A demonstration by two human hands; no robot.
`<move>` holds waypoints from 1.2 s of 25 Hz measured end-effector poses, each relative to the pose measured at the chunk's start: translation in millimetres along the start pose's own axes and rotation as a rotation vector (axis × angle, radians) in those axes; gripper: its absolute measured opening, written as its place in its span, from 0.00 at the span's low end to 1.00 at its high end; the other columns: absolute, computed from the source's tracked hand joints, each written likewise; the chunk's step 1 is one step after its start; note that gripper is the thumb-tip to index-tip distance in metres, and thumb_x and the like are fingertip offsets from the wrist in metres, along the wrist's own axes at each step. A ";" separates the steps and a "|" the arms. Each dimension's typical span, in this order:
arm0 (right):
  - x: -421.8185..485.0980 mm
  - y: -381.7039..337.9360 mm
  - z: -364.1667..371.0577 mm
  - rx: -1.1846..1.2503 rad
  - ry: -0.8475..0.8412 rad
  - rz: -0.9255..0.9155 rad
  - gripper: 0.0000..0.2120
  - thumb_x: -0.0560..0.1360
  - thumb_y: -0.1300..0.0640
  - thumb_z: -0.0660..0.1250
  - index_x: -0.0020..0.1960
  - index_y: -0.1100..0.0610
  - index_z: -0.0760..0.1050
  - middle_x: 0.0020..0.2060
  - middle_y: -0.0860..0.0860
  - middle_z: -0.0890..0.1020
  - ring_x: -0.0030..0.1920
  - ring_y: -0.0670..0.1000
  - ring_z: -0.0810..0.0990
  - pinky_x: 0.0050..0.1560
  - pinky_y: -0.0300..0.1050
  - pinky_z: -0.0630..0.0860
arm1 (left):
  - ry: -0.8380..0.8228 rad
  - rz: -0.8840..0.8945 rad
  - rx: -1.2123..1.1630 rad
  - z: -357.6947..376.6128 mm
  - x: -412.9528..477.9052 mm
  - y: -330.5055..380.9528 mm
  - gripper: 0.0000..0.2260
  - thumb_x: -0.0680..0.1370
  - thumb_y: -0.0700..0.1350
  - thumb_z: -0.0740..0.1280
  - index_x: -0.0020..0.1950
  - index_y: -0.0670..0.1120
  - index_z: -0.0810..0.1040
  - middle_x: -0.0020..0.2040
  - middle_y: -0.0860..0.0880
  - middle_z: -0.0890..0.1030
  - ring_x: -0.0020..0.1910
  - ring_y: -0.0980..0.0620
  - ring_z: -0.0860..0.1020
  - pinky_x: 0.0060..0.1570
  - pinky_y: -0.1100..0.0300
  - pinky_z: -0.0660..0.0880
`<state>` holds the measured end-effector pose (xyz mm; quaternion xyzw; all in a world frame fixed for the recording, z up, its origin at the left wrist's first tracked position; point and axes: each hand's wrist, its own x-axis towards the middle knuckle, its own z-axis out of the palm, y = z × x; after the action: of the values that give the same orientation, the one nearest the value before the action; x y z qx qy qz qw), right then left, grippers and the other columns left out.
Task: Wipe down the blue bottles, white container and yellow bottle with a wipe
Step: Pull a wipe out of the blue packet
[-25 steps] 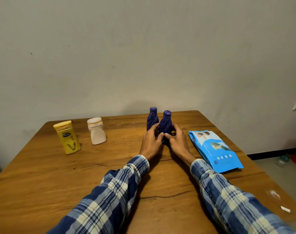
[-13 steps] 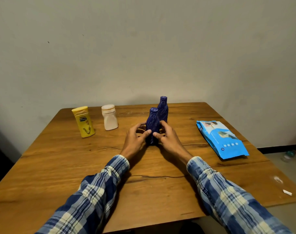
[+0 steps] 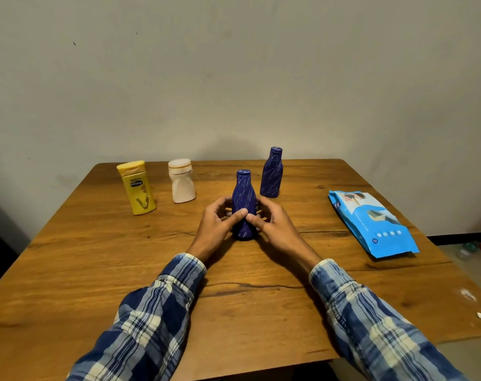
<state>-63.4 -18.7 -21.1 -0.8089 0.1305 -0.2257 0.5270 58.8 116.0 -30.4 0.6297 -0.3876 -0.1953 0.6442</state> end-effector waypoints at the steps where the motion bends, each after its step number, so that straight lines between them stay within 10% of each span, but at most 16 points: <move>1: -1.4 -0.4 -1.7 0.011 0.002 0.010 0.21 0.79 0.54 0.69 0.71 0.44 0.70 0.62 0.44 0.79 0.60 0.46 0.80 0.61 0.54 0.80 | 0.008 -0.004 -0.022 0.5 -0.1 0.9 0.17 0.79 0.41 0.71 0.67 0.41 0.76 0.61 0.44 0.83 0.54 0.49 0.83 0.44 0.62 0.79; 7: -9.5 -3.5 -31.3 0.228 0.144 0.110 0.17 0.77 0.53 0.71 0.64 0.42 0.76 0.57 0.52 0.80 0.58 0.59 0.81 0.54 0.65 0.81 | -0.012 -0.046 -0.104 8.2 -1.7 6.1 0.16 0.79 0.39 0.71 0.67 0.40 0.76 0.60 0.44 0.82 0.51 0.54 0.83 0.41 0.64 0.79; 13: -22.5 -3.6 -69.1 0.154 0.301 0.169 0.12 0.79 0.56 0.69 0.61 0.44 0.78 0.56 0.48 0.81 0.58 0.51 0.81 0.53 0.55 0.84 | -0.030 -0.050 -0.095 18.4 -2.2 8.3 0.16 0.79 0.41 0.72 0.66 0.43 0.76 0.60 0.46 0.82 0.52 0.51 0.82 0.40 0.64 0.78; 16: -30.2 1.5 -91.7 -0.148 0.456 0.137 0.11 0.80 0.56 0.69 0.61 0.49 0.78 0.54 0.46 0.80 0.56 0.46 0.79 0.51 0.41 0.80 | -0.059 -0.047 -0.104 29.6 -1.3 9.1 0.17 0.79 0.41 0.72 0.67 0.44 0.76 0.61 0.46 0.82 0.51 0.53 0.83 0.39 0.65 0.78; 22: -51.4 24.6 -162.5 -0.615 0.671 0.169 0.08 0.77 0.59 0.71 0.56 0.55 0.82 0.50 0.51 0.84 0.52 0.51 0.81 0.50 0.46 0.77 | -0.109 -0.035 -0.157 67.3 14.0 12.6 0.17 0.78 0.40 0.73 0.66 0.42 0.77 0.61 0.43 0.83 0.54 0.47 0.84 0.41 0.58 0.81; 30: -64.3 52.1 -207.1 -0.989 0.514 0.374 0.09 0.76 0.59 0.72 0.56 0.58 0.84 0.53 0.59 0.85 0.53 0.59 0.82 0.51 0.53 0.81 | -0.163 -0.056 -0.175 107.5 24.5 11.4 0.17 0.78 0.41 0.74 0.66 0.45 0.78 0.61 0.44 0.83 0.58 0.41 0.82 0.45 0.52 0.82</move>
<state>-221.7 -175.5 -12.3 -0.8411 0.4844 -0.2304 0.0694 -8.7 28.4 -23.3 0.5638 -0.4023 -0.2968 0.6574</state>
